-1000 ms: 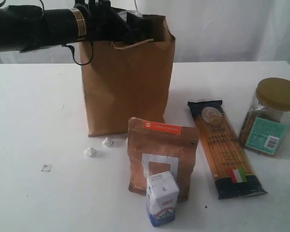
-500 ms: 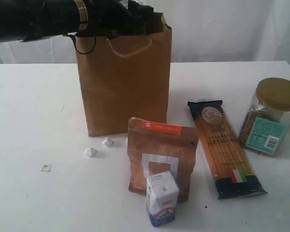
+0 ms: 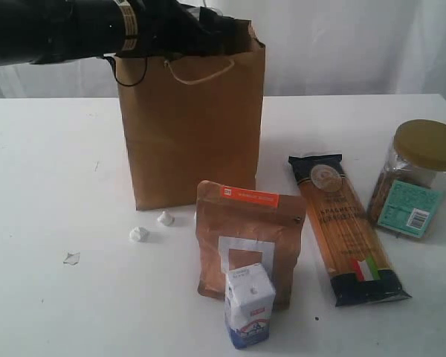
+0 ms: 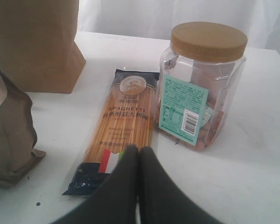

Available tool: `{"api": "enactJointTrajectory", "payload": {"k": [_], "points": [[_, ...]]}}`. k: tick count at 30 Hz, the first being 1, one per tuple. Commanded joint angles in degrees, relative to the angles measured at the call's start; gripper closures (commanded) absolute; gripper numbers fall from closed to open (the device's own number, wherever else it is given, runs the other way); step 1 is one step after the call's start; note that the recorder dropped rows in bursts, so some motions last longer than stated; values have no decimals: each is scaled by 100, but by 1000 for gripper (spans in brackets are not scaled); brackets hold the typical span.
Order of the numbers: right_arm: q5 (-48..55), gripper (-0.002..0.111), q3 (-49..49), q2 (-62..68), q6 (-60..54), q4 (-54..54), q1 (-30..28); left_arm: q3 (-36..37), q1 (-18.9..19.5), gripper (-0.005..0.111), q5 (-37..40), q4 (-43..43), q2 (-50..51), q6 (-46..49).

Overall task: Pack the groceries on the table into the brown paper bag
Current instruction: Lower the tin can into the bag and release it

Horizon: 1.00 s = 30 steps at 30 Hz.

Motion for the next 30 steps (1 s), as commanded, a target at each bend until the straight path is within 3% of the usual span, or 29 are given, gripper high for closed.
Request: {"api": "enactJointTrajectory", "payload": {"k": [1, 5, 27, 30], "points": [[-23, 108, 36, 0, -3, -4, -1, -80, -190, 15, 340, 366, -109, -44], [-23, 108, 36, 0, -3, -4, -1, -80, -275, 5, 399, 449, -109, -44], [-23, 108, 36, 0, -3, -4, -1, -115, -284, 6, 309, 538, -123, -298], [-23, 108, 36, 0, -3, -4, -1, -115, -284, 6, 309, 1162, -252, -684]]}}
